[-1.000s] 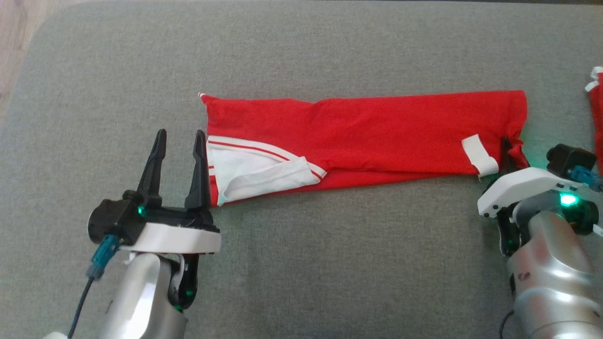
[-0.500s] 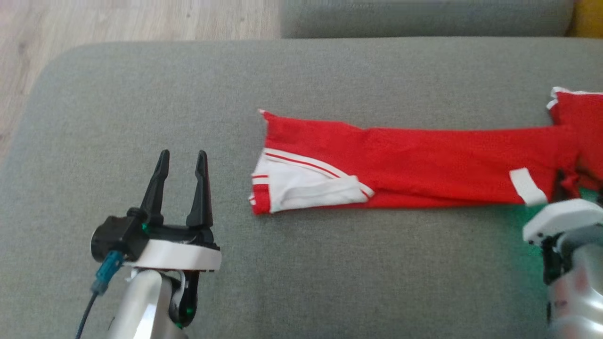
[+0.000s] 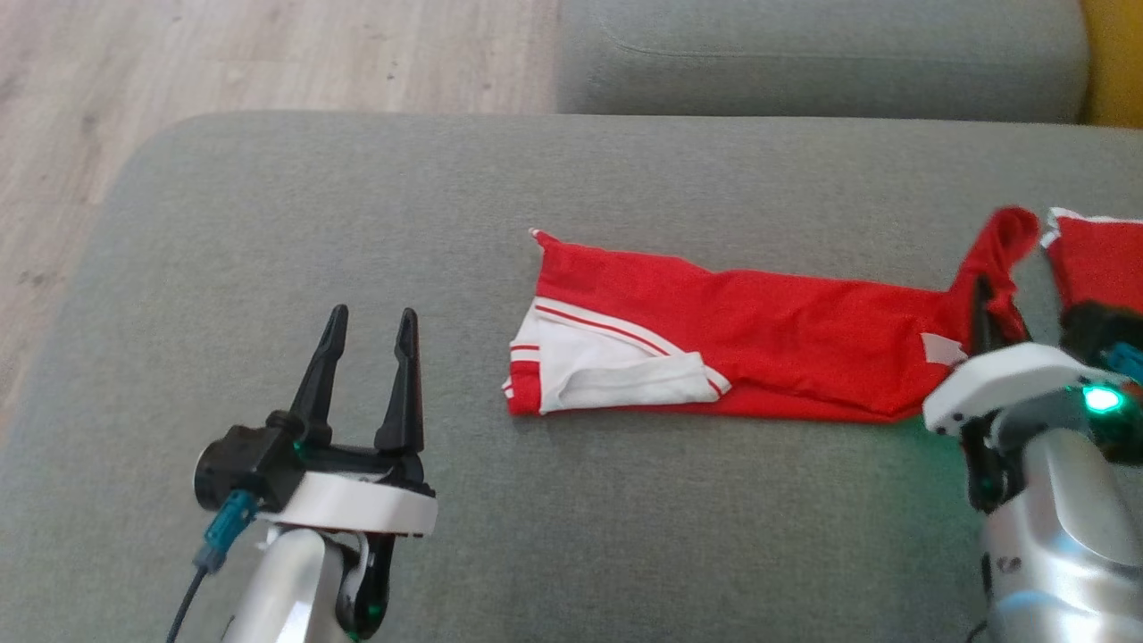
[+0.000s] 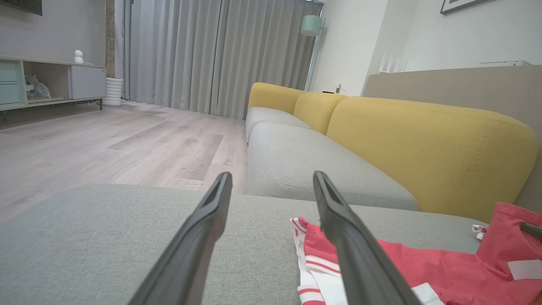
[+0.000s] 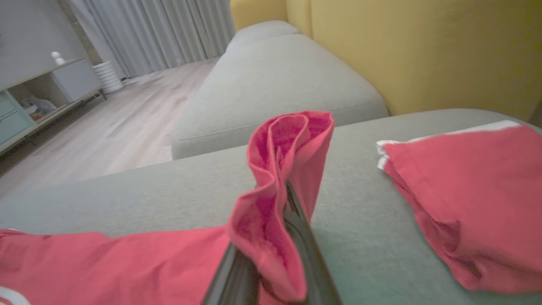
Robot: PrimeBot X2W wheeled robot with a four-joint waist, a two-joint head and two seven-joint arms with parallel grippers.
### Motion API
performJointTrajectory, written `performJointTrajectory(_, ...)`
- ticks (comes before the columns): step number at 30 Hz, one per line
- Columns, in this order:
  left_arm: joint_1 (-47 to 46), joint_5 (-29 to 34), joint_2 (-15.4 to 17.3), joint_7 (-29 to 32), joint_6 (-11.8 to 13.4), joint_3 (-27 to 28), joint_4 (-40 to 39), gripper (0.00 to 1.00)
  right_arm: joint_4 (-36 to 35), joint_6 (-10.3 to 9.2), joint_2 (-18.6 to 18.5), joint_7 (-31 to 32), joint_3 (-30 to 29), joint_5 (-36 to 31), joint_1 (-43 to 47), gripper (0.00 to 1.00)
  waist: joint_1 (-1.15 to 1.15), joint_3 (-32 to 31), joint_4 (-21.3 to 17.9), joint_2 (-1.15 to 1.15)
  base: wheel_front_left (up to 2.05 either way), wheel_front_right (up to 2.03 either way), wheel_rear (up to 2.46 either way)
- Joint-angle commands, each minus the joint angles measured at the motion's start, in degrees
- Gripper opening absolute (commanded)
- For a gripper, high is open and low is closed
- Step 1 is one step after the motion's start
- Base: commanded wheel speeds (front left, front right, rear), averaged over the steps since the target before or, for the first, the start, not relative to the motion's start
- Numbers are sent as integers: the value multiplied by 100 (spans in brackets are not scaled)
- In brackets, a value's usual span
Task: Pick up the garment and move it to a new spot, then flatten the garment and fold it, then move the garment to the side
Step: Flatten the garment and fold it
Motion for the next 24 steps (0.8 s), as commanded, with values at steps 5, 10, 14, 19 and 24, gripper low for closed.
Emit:
performJointTrajectory(5,-199,-40,35,-30,-29,94,-196,100,-561,19,34,136,1168,789,-221,0,1,-61,354,0,0,0,0)
performJointTrajectory(10,-247,-79,35,-30,-30,61,-185,100,-780,19,35,162,2208,1512,-187,0,1,-47,650,0,0,0,0)
performJointTrajectory(14,-297,-121,35,-30,-31,-44,-174,100,-744,19,36,115,2797,1853,-244,0,1,25,893,0,0,0,0)
performJointTrajectory(19,-394,-212,35,-30,-31,-155,-162,100,-460,19,36,63,3290,2205,-358,0,1,176,1194,0,0,0,0)
performJointTrajectory(24,-448,-303,35,-30,-17,-248,-159,100,-107,19,36,-25,3497,2335,-502,0,1,315,1393,0,0,0,0)
